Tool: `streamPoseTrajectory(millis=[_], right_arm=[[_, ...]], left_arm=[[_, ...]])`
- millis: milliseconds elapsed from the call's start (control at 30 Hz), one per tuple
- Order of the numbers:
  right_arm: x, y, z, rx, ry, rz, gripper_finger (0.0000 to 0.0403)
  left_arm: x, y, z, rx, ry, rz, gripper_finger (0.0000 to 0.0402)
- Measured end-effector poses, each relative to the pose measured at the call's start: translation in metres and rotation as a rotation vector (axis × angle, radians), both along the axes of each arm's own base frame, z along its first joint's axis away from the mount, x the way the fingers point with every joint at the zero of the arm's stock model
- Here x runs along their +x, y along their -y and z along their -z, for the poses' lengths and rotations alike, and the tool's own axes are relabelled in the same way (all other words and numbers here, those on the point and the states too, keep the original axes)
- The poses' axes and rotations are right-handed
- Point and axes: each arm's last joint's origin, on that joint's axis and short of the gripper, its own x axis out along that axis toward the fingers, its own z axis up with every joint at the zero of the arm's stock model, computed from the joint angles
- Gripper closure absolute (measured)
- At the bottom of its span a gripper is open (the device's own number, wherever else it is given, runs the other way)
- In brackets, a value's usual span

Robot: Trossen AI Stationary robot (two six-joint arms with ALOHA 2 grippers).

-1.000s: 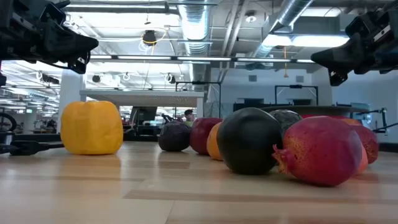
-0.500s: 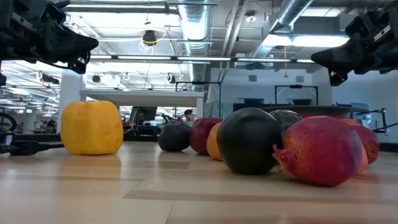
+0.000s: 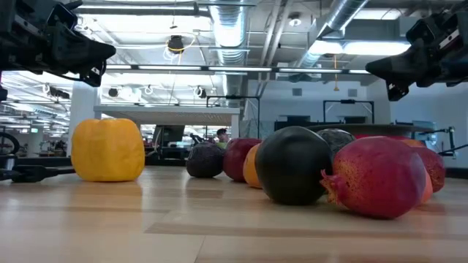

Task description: Pick & Place Fruit

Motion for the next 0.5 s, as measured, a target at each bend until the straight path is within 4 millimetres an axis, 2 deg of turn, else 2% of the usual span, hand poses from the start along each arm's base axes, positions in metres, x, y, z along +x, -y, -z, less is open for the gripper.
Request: streamPoseTrajectory(millis=[433,500], right_arm=[[0.0000,0.0000,0.0000,0.000,-0.001,0.000,0.0403],[0.0000,0.0004,-0.0004,-0.085,-0.004,0.005,0.0403]], left_arm=[[0.0000,0.0000,0.0000,0.000,0.000,0.000,0.0399],[0.0000,0.0000,0.0000,0.000,0.000,0.000,0.0399]])
